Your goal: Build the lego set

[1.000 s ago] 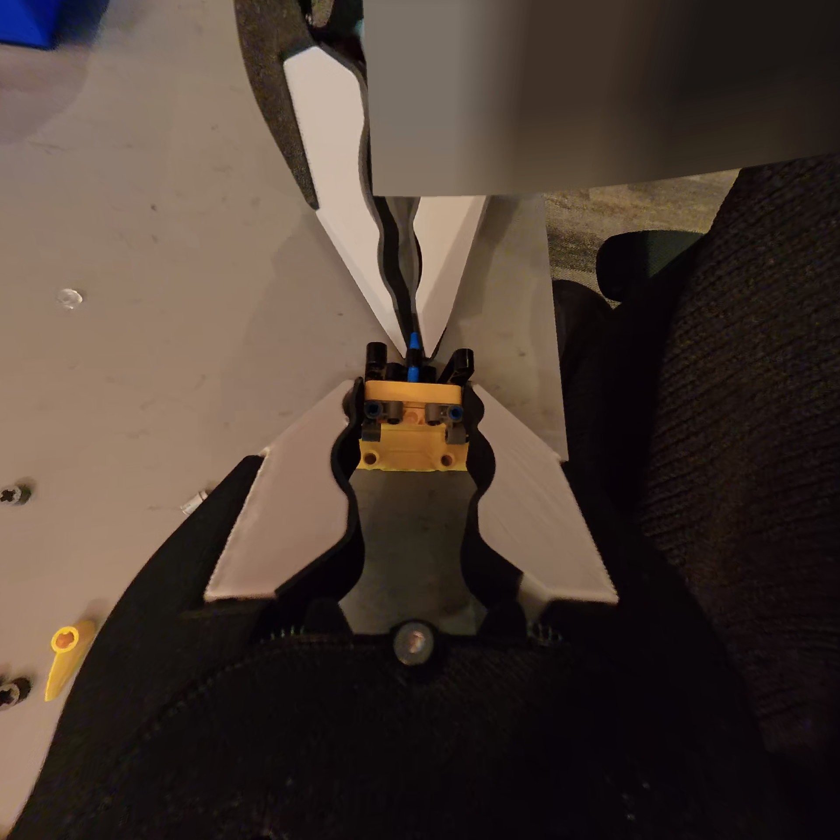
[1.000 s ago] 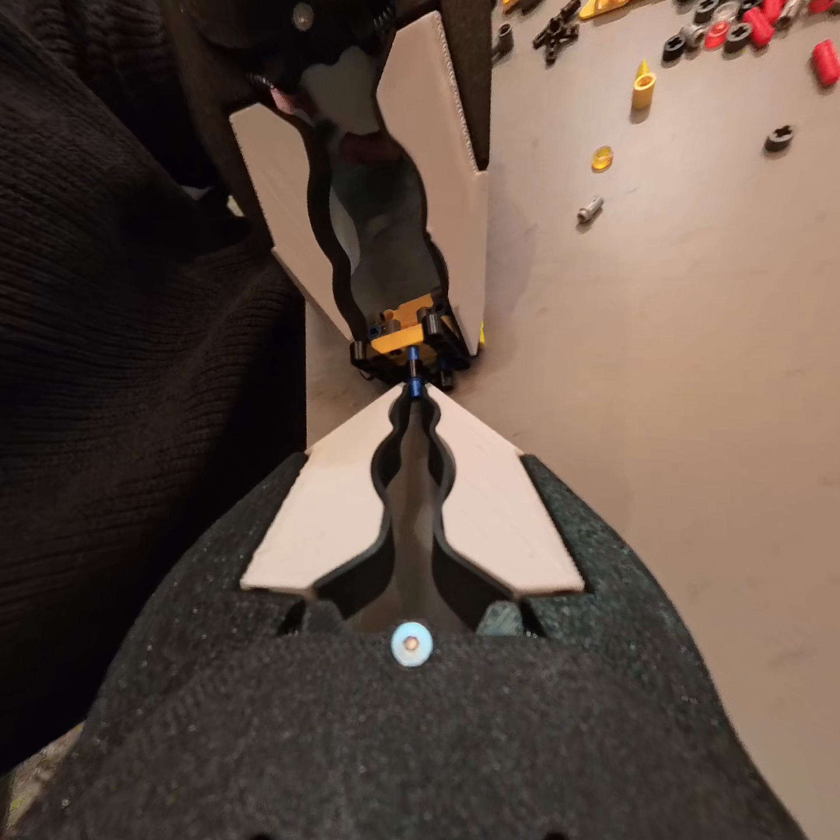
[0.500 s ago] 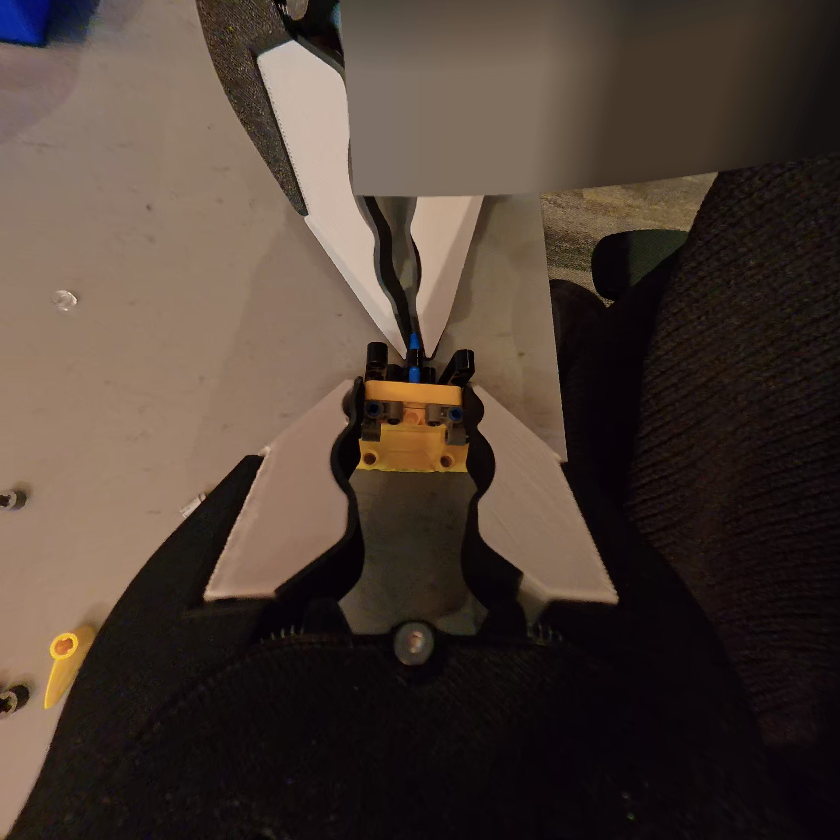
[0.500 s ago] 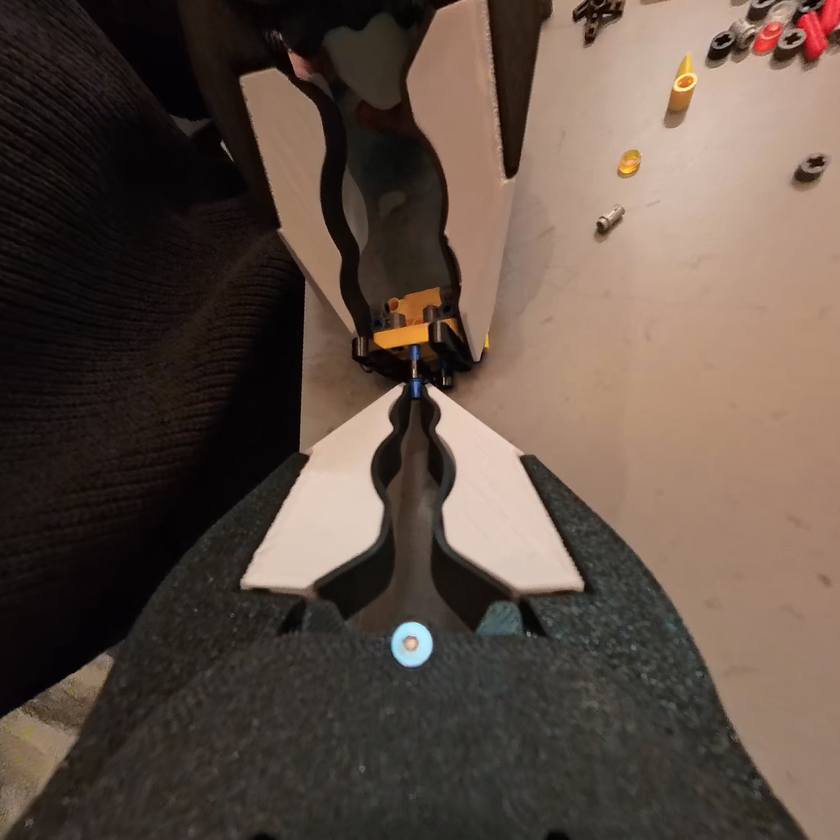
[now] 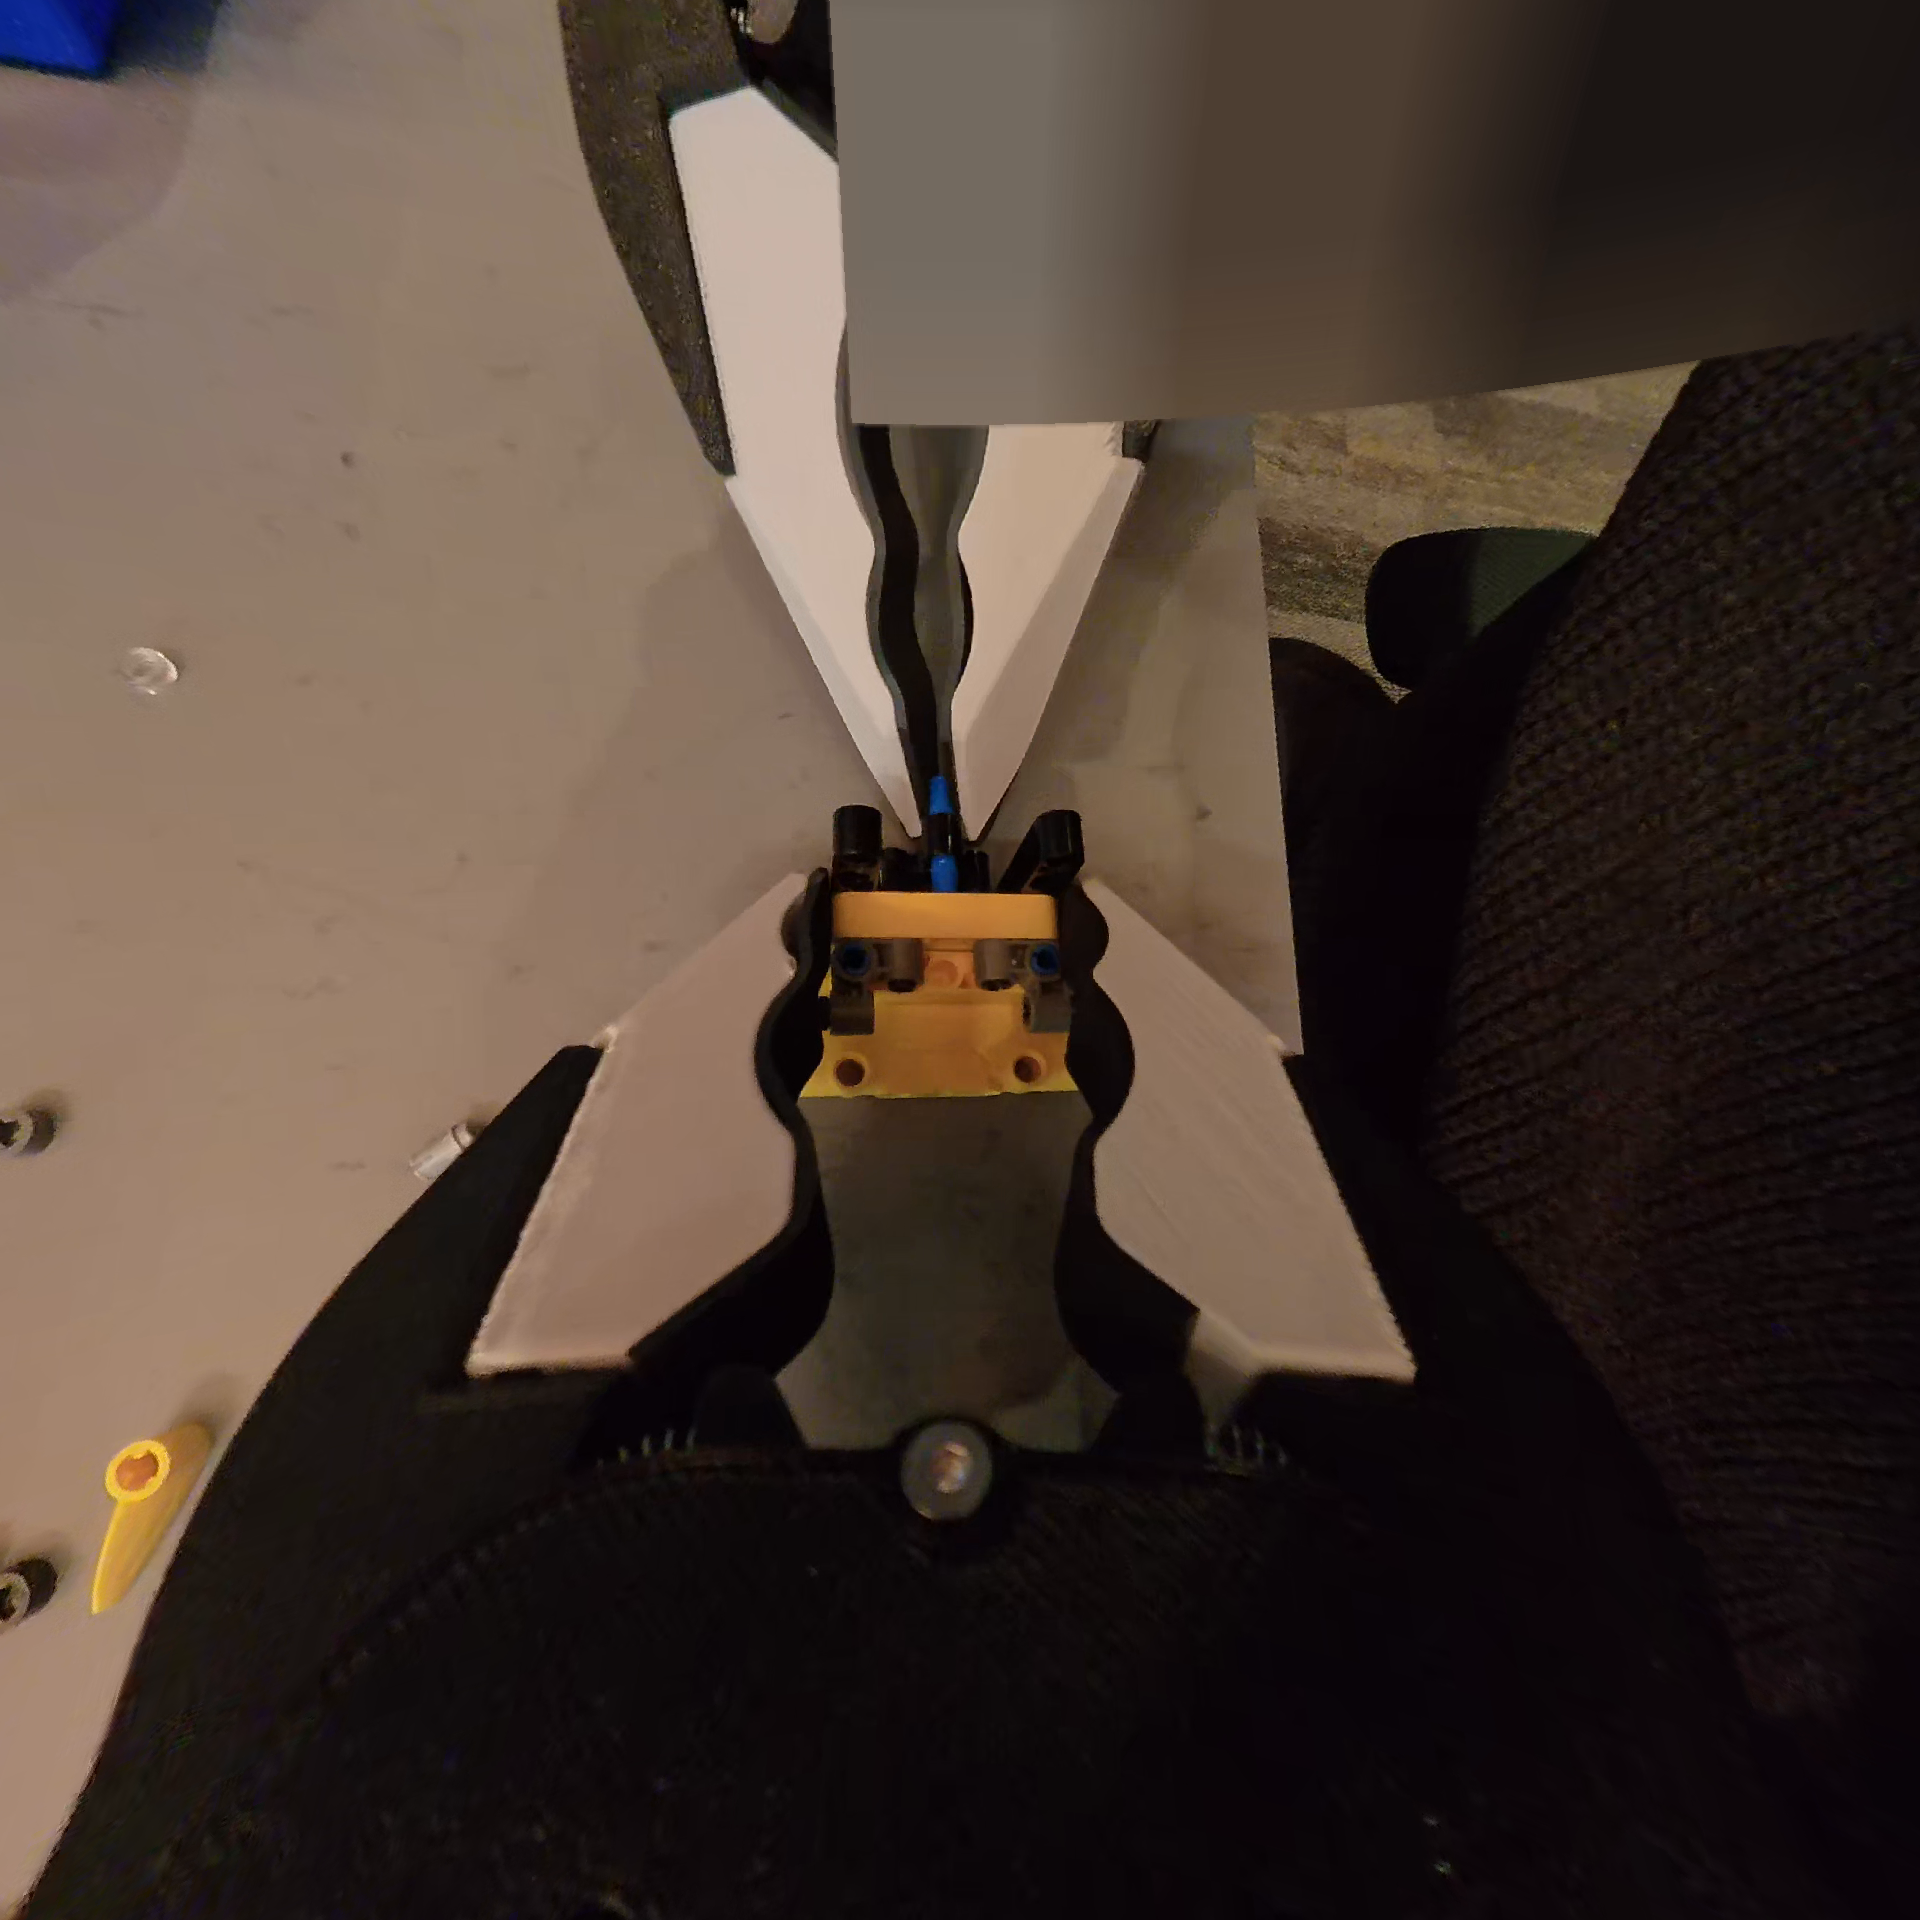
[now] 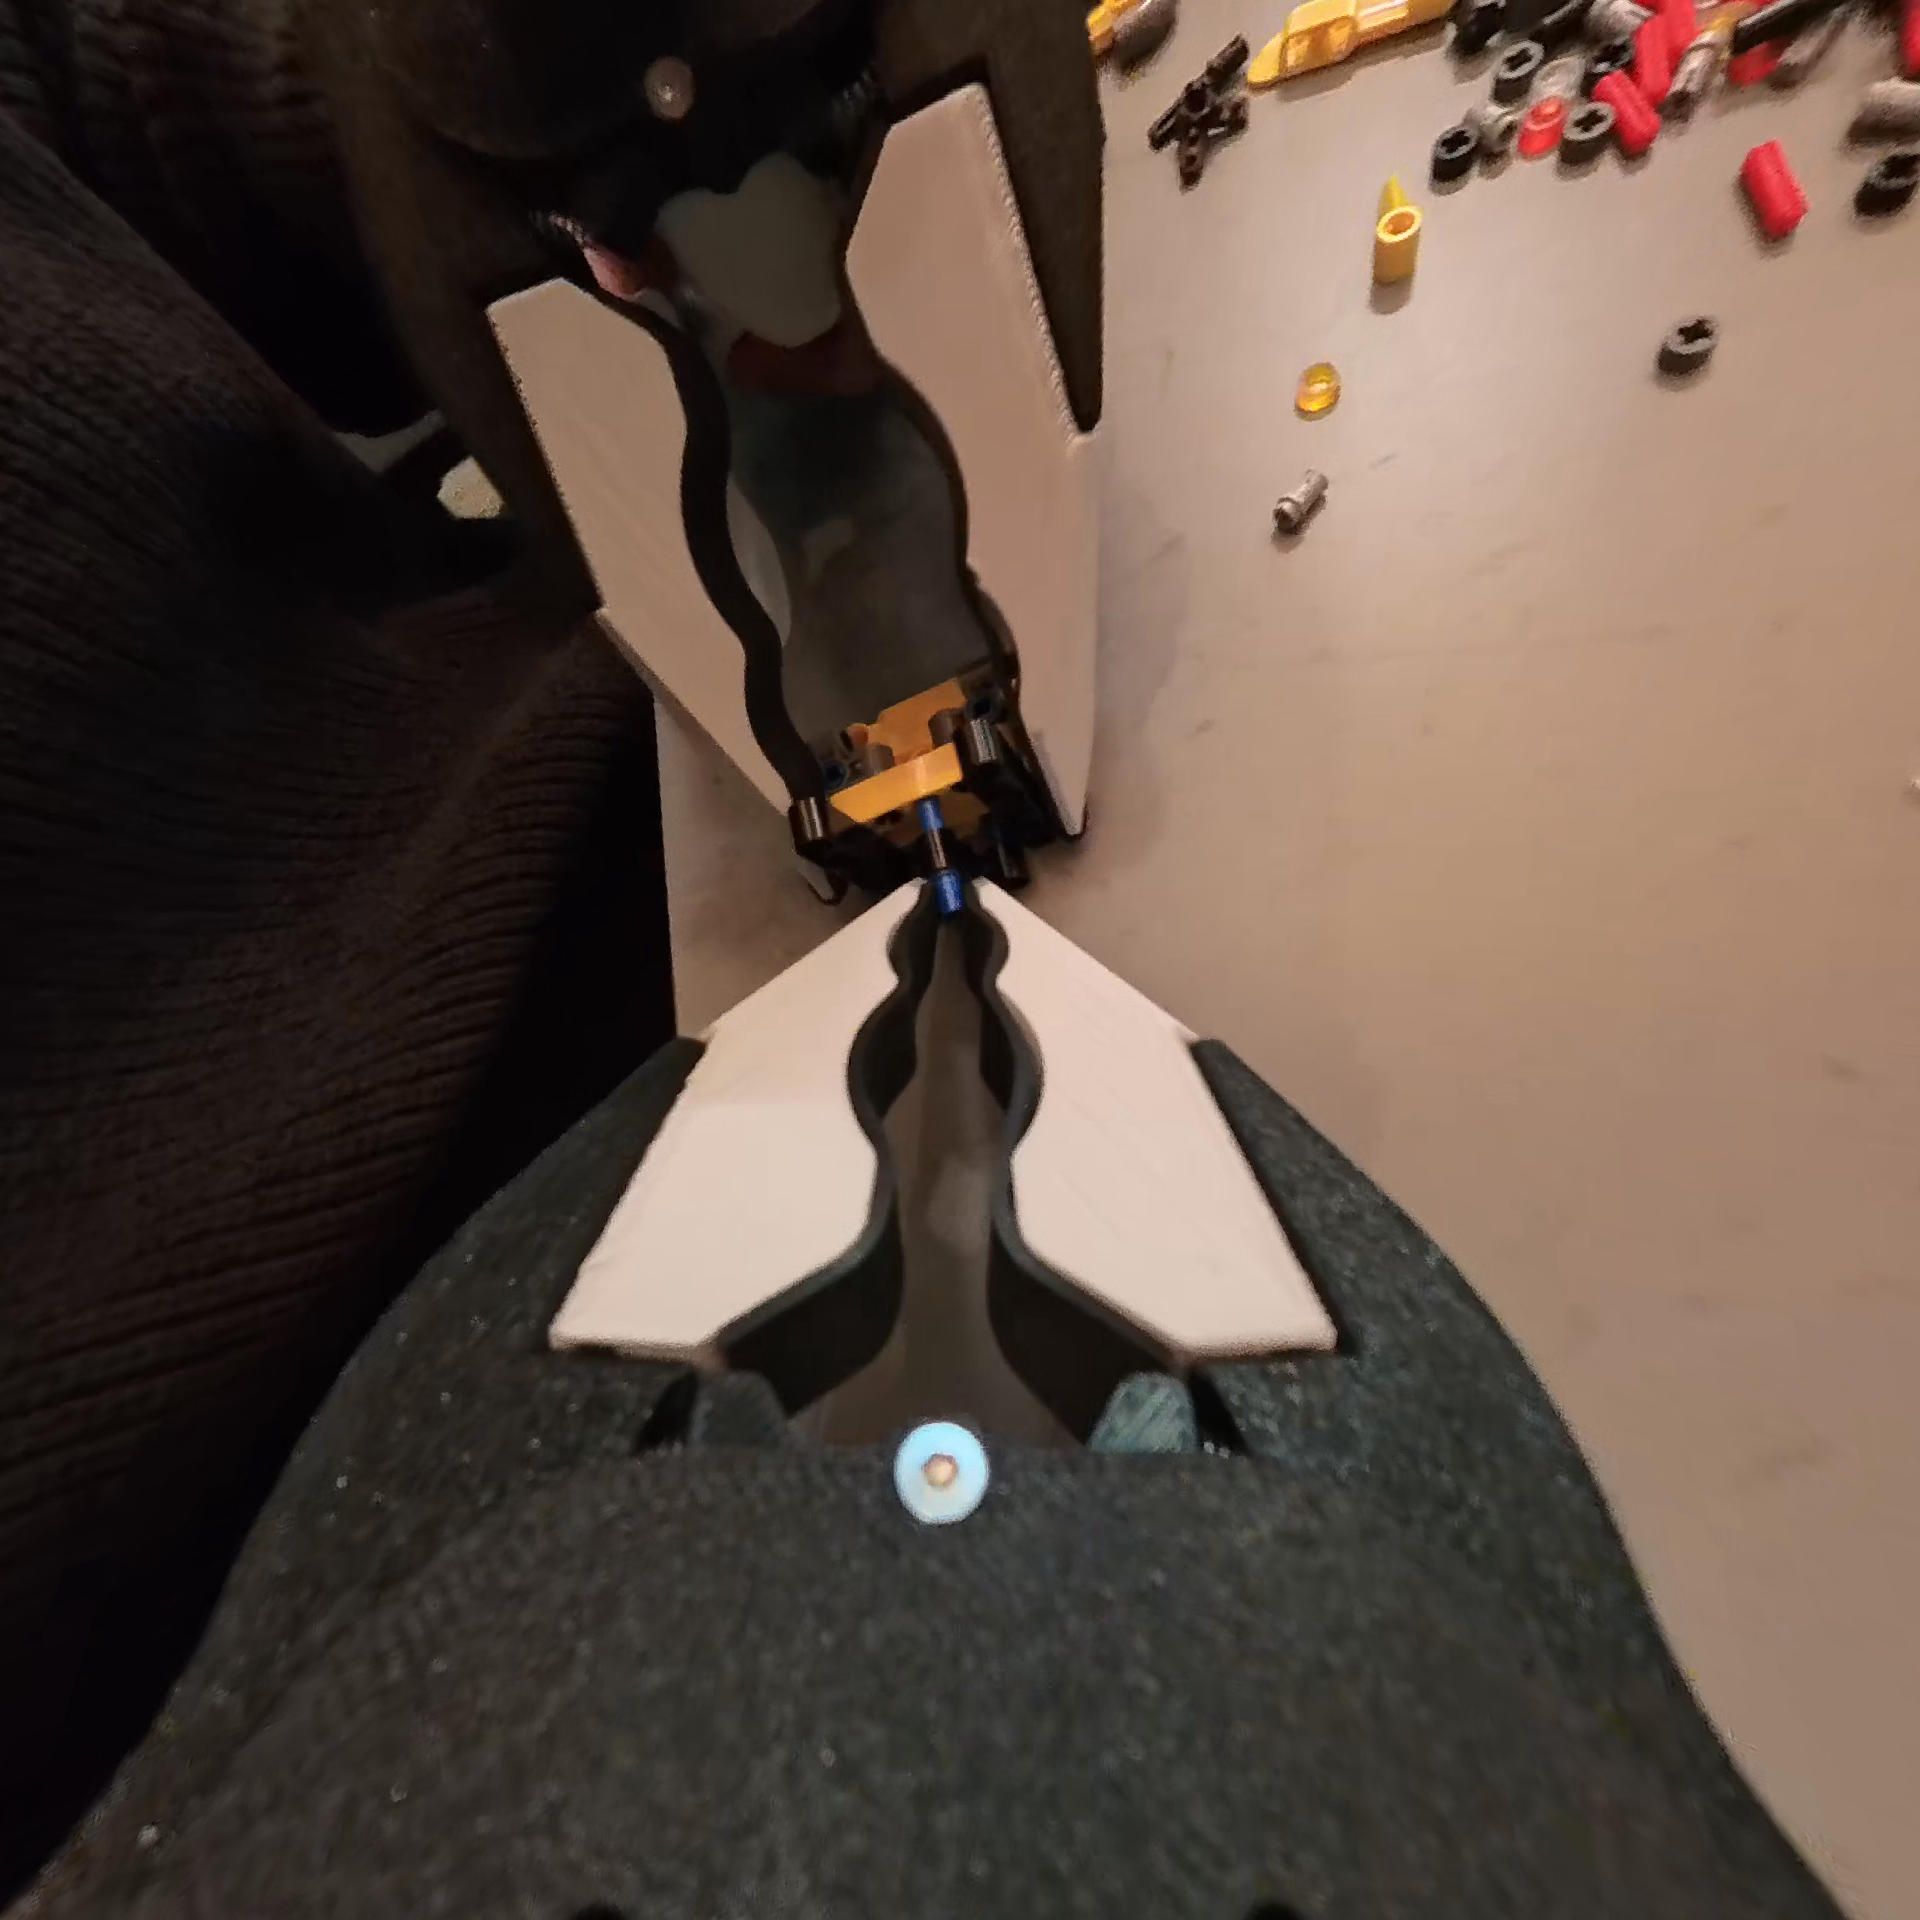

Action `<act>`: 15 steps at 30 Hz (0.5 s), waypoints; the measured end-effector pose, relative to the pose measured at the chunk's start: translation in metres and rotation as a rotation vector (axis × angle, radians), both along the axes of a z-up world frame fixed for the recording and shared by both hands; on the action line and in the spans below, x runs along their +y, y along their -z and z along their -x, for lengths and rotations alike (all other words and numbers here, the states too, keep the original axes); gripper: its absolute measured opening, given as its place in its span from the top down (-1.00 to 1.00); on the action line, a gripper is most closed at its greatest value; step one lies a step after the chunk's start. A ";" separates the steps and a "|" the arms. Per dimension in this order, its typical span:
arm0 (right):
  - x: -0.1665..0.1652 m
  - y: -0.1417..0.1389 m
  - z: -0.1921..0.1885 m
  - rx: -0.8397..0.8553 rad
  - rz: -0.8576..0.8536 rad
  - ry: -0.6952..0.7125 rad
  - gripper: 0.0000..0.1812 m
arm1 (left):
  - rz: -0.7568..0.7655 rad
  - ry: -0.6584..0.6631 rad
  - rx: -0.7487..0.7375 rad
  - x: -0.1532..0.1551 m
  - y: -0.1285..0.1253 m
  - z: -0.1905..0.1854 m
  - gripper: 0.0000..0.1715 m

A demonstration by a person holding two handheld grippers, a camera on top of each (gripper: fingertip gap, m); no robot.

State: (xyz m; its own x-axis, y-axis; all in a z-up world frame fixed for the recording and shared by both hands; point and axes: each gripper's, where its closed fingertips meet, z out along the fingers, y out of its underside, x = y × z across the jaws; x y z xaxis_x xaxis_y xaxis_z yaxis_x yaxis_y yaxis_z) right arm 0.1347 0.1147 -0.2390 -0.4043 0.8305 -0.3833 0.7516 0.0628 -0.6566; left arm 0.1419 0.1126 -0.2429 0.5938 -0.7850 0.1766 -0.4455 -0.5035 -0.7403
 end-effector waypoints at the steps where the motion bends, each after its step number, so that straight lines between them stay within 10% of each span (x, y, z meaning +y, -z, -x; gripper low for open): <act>1: 0.000 0.000 0.000 0.001 0.001 0.014 0.98 | -0.002 0.000 0.002 0.000 0.000 0.000 0.51; 15: 0.006 -0.007 -0.003 0.169 -0.062 0.061 0.78 | 0.049 -0.015 -0.004 0.001 0.001 0.003 0.46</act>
